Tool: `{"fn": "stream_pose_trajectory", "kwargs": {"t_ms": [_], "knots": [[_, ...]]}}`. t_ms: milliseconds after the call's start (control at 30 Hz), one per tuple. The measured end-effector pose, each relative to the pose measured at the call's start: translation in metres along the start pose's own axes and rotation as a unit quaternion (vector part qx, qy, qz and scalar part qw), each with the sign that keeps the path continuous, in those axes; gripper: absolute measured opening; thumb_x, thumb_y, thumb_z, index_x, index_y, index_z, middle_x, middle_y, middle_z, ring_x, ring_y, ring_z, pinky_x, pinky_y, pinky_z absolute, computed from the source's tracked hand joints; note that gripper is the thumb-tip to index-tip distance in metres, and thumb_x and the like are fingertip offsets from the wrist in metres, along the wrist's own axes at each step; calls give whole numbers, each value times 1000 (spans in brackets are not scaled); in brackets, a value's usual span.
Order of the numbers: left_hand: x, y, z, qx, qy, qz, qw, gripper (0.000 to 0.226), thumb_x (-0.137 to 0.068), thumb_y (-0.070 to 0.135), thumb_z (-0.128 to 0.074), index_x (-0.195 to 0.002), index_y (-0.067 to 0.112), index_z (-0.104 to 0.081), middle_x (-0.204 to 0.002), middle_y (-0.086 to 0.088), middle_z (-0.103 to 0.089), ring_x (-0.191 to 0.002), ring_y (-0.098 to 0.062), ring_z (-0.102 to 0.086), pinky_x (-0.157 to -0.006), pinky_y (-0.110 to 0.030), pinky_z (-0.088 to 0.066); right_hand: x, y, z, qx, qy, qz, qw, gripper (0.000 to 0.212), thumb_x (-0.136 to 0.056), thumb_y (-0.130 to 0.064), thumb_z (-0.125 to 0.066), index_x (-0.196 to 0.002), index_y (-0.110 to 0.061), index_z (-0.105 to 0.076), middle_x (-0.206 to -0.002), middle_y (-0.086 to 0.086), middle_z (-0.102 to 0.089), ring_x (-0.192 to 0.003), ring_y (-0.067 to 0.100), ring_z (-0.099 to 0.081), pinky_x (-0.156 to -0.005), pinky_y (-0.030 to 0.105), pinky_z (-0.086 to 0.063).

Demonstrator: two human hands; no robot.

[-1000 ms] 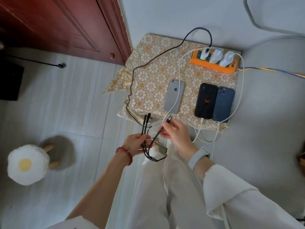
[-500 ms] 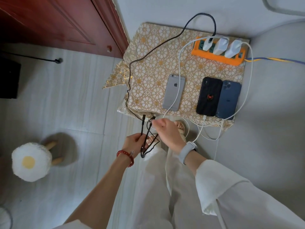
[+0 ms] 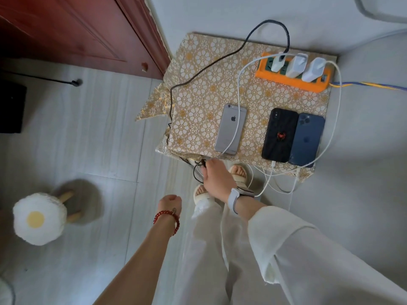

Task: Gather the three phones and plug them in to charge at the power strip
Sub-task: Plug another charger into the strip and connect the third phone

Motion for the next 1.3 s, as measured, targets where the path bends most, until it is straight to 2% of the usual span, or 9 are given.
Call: {"fn": "stream_pose_trajectory", "kwargs": {"t_ms": [100, 300, 400, 500, 600, 767, 833, 1067, 1300], "knots": [[-4, 21, 6, -41, 14, -41, 998, 34, -86, 13, -45, -118, 7, -54, -121, -15, -59, -111, -32, -56, -99, -46, -45, -8, 5, 24, 153, 85, 71, 982, 27, -94, -16, -39, -108, 3, -53, -117, 16, -52, -112, 32, -46, -90, 43, -45], [8, 92, -12, -69, 27, -159, 984, 31, -85, 16, -43, -112, 15, -57, -116, -12, -63, -107, -31, -58, -96, -46, -48, 2, 61, 49, 191, 128, -31, 973, 28, -86, -11, -49, -110, 2, -56, -123, 18, -54, -107, 36, -53, -81, 44, -50], [18, 124, -38, -66, 1, -209, 976, 29, -88, 14, -44, -114, 12, -56, -119, -10, -61, -109, -31, -57, -97, -46, -47, 11, 60, 56, 261, 154, 33, 952, 24, -78, -15, -64, -98, -2, -65, -130, 12, -56, -112, 30, -57, -79, 41, -51], [19, 144, -53, -38, 0, -221, 975, 30, -88, 10, -42, -114, 10, -56, -119, -12, -61, -109, -30, -57, -97, -45, -48, 0, 35, 49, 310, 124, 173, 927, 28, -79, -18, -64, -102, -2, -66, -134, 14, -54, -127, 28, -49, -101, 48, -42], [16, 146, -53, -20, 11, -201, 979, 31, -87, 8, -40, -113, 11, -56, -116, -12, -61, -99, -27, -58, -94, -43, -49, -18, 29, 47, 311, 57, 170, 933, 32, -92, -16, -44, -116, 1, -56, -129, 18, -56, -128, 33, -44, -111, 47, -27], [18, 145, -59, -46, 3, -207, 977, 31, -87, 10, -42, -115, 10, -56, -121, -12, -60, -107, -28, -56, -98, -44, -47, -7, 74, 79, 329, 88, 43, 939, 15, -85, -9, -51, -95, -1, -59, -94, 15, -63, -88, 32, -59, -76, 39, -48], [22, 149, -69, -63, -11, -216, 974, 32, -88, 11, -42, -118, 10, -55, -124, -11, -58, -111, -30, -55, -99, -42, -46, 1, 94, 84, 301, 115, 11, 947, 14, -86, -13, -55, -91, -1, -60, -88, 14, -63, -78, 29, -60, -63, 37, -49], [28, 171, -110, -127, -48, -266, 954, 39, -86, 7, -41, -124, 7, -51, -123, -13, -57, -97, -23, -55, -78, -26, -41, -9, 107, 85, -116, 168, -141, 969, 28, -97, -15, -33, -102, 7, -49, -113, 23, -50, -97, 37, -52, -84, 37, -38], [24, 170, -123, -125, -71, -193, 971, 46, -81, 21, -50, -125, 9, -44, -113, -7, -58, -112, -29, -51, -102, -42, -39, -19, 98, 70, -207, 104, -94, 968, 21, -96, -8, -32, -100, 7, -47, -113, 23, -43, -108, 32, -41, -102, 40, -32]]}}
Point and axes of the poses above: each hand's wrist, its own x-axis away from the middle knuckle, its own z-axis out of the back of the hand, y = z × x, the point moved 8 cm from there along -x, towards the middle knuckle
